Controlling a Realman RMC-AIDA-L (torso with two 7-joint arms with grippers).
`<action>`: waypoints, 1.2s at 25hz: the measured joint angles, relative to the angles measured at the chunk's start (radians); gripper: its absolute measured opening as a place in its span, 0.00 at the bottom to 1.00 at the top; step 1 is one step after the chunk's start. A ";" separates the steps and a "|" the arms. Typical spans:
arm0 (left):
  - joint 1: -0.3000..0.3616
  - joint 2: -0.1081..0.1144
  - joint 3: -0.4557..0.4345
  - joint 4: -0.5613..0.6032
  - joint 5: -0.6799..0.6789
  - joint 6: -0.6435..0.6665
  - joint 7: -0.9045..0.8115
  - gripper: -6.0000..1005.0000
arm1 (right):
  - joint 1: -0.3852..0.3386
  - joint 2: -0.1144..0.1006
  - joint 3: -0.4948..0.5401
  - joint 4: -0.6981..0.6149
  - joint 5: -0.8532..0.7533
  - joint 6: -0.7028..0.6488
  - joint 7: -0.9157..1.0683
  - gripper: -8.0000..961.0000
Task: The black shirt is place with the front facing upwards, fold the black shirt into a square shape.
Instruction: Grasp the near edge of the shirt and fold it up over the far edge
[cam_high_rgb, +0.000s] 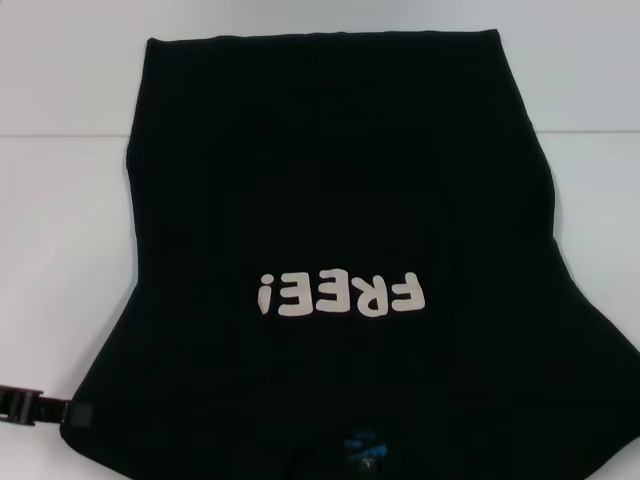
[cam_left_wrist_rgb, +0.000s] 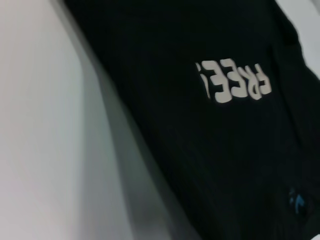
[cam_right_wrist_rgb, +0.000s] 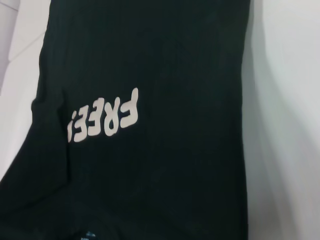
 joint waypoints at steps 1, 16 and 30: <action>0.007 -0.001 -0.010 0.000 -0.001 0.008 0.008 0.02 | -0.004 -0.002 0.006 0.000 0.000 -0.006 -0.002 0.03; 0.123 -0.026 -0.169 -0.017 -0.054 0.134 0.186 0.02 | -0.072 -0.022 0.135 0.007 0.021 -0.173 -0.155 0.03; 0.148 -0.022 -0.269 -0.026 -0.171 0.196 0.249 0.02 | -0.065 -0.030 0.150 0.058 0.163 -0.195 -0.192 0.03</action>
